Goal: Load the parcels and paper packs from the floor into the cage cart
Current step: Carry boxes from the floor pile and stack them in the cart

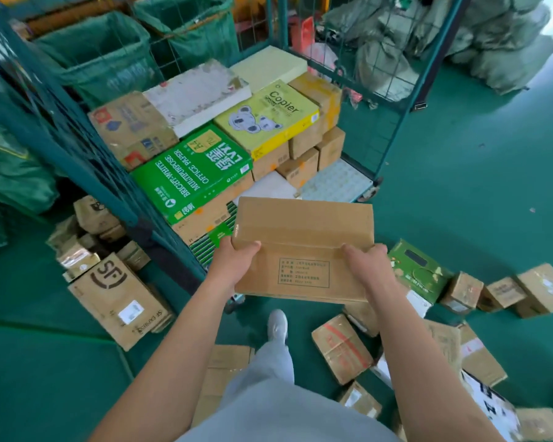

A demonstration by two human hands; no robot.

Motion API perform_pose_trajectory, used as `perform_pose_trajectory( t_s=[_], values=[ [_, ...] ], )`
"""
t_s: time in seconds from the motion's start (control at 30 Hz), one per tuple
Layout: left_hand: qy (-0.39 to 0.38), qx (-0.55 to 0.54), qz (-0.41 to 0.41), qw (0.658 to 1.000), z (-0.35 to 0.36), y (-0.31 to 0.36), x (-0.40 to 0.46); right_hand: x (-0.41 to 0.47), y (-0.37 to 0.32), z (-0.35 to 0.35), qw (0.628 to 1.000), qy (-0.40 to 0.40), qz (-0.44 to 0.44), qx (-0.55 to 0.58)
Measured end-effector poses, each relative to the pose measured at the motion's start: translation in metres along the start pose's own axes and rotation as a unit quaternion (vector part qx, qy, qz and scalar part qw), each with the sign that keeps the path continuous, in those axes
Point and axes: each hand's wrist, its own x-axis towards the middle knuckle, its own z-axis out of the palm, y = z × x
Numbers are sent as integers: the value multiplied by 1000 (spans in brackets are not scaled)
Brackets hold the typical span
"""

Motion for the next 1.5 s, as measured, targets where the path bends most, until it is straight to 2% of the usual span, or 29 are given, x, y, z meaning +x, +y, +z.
perform_pose_trajectory(
  t_s=[0.23,0.4,0.53,0.67,0.77,1.03,1.17,1.3,1.5],
  values=[
    [-16,5,-23,1000,11,42,108,79,-60,26,999,-9,30,-20],
    [-30,7,-26,999,1,116,210,164,-151,54,999,-6,40,-16],
    [-13,25,-40,999,-19,178,286,216,-228,75,1000,-3,25,-8],
    [-5,18,-26,999,-27,220,326,251,-271,82,1000,4,18,-4],
    [-1,-11,-45,999,-37,234,355,279,-304,92,1000,-12,-1,-5],
    [77,-82,-96,989,-44,248,420,352,-386,117,992,-96,-46,-70],
    [130,-101,-115,980,-44,283,424,392,-433,126,981,-147,-86,-91],
    [191,-154,-153,957,-39,300,425,428,-470,140,966,-180,-153,-110],
    [276,-208,-199,917,-36,277,401,420,-505,174,934,-261,-169,-178]
  ],
)
